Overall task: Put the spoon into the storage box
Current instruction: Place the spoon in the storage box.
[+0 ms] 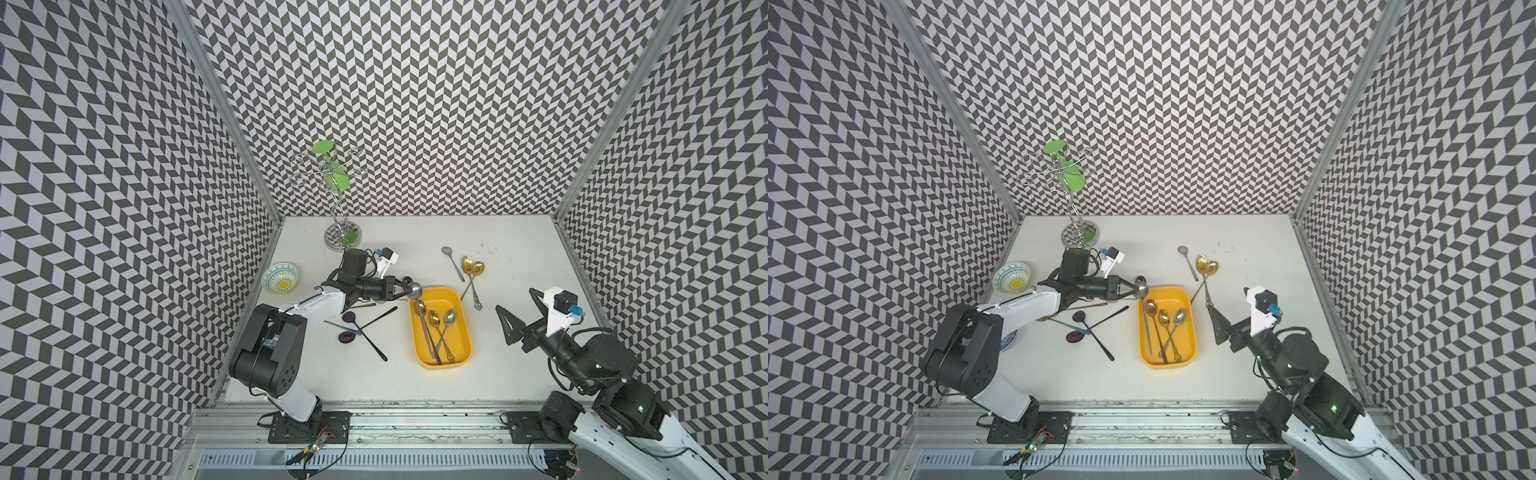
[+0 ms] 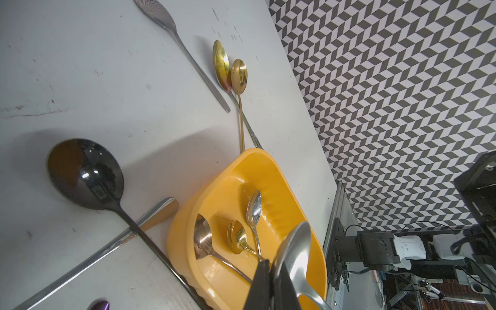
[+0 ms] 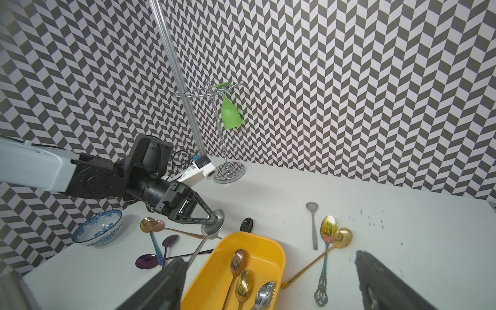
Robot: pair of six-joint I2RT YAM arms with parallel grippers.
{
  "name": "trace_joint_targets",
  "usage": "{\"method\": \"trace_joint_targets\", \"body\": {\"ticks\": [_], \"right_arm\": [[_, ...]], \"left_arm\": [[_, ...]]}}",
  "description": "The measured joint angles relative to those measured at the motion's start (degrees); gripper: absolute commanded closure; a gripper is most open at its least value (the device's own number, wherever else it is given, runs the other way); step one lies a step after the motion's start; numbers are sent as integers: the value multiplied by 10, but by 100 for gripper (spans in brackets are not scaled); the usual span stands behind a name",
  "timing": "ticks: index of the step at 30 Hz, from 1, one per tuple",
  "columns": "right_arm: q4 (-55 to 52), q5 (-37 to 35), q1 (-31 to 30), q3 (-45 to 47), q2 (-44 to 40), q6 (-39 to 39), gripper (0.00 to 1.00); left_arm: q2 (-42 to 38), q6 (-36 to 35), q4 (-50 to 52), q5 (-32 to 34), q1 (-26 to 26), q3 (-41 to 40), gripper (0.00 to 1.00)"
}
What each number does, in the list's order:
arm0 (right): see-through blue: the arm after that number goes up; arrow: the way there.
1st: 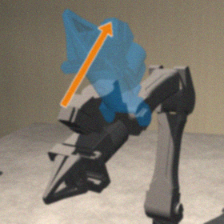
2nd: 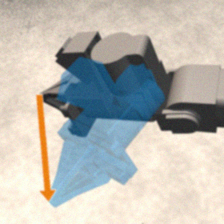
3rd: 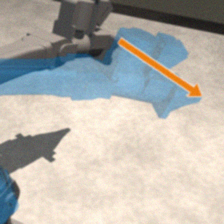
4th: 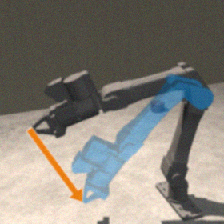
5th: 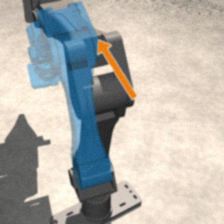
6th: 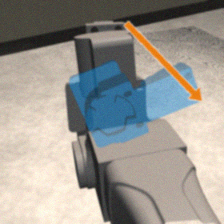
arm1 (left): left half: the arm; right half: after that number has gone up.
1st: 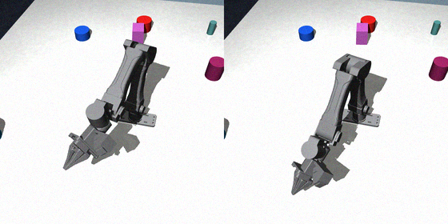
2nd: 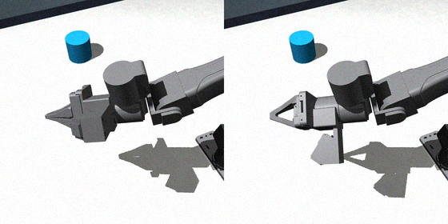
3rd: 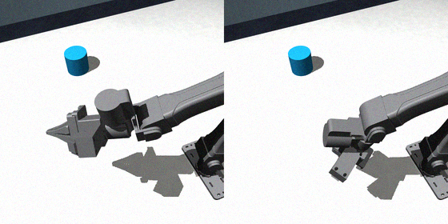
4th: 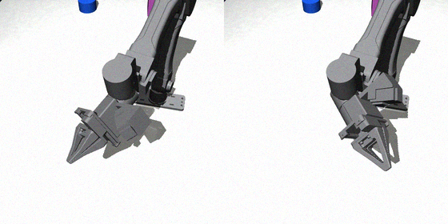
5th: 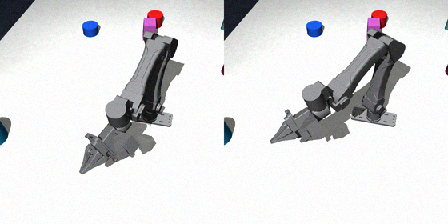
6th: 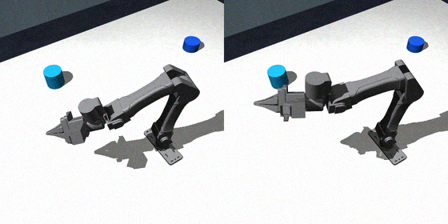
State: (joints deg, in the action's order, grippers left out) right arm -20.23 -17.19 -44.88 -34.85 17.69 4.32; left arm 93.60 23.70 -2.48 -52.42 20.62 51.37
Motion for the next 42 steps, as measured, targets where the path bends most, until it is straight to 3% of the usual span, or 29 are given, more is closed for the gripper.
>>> {"method": "trace_joint_targets", "body": {"ticks": [8, 19, 32, 42], "right_arm": [[1, -1, 0, 2, 0, 0, 1], [1, -2, 0, 2, -1, 0, 1], [12, -3, 0, 16, -6, 2, 1], [20, -4, 1, 17, -9, 2, 1]], "left_arm": [[37, 2, 9, 23, 17, 10, 99], [41, -1, 14, 42, 23, 22, 59], [35, -23, 32, 52, 14, 39, 43], [43, -63, 77, 84, -20, 99, 30]]}}
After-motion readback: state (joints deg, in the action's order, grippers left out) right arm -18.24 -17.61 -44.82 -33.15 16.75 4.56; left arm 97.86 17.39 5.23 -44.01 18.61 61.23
